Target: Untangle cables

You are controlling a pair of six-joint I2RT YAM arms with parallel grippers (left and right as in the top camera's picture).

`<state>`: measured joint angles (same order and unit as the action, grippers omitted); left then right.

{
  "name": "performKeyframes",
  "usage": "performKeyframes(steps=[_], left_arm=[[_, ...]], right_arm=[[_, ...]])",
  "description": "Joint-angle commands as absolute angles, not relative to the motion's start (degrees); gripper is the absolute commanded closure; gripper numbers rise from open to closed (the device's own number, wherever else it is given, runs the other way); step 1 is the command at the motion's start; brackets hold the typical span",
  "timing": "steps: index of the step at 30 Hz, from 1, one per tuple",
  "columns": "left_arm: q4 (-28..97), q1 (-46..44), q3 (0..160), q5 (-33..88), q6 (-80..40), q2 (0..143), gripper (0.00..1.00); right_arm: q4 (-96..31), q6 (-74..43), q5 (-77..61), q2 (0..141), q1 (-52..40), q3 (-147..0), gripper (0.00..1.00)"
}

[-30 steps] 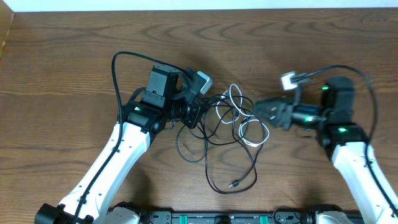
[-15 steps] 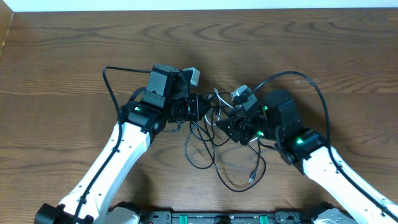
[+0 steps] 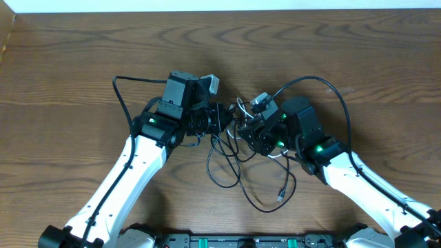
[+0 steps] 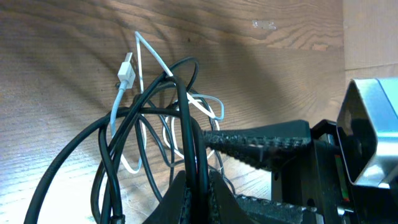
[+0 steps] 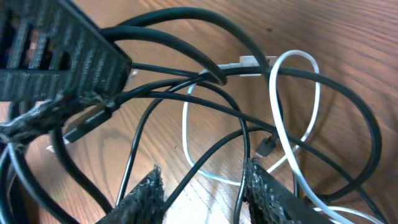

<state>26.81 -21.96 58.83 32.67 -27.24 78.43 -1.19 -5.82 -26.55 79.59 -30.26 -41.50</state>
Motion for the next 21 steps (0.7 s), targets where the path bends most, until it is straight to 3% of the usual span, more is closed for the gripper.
performKeyframes(steps=[1, 7, 11, 15, 21], left_arm=[[26.68, -21.93, 59.37, 33.19, -29.32, 77.73, 0.93], [26.2, -21.85, 59.37, 35.99, -32.05, 77.73, 0.93], [22.22, -20.27, 59.37, 46.15, -32.03, 77.73, 0.92], [14.02, -18.63, 59.37, 56.62, -32.03, 77.73, 0.92], [11.2, -18.59, 59.37, 56.1, -33.61, 77.73, 0.93]], right_arm=[[-0.71, -5.72, -28.21, 80.01, -31.73, -41.52, 0.62], [3.75, -9.78, -27.97, 85.62, -32.69, -41.52, 0.62], [4.43, -15.35, -30.94, 85.93, -28.51, -41.52, 0.55], [5.21, -18.81, -38.5, 85.91, -21.69, -41.54, 0.52], [10.35, -36.45, -59.35, 85.84, -9.89, -41.54, 0.43]])
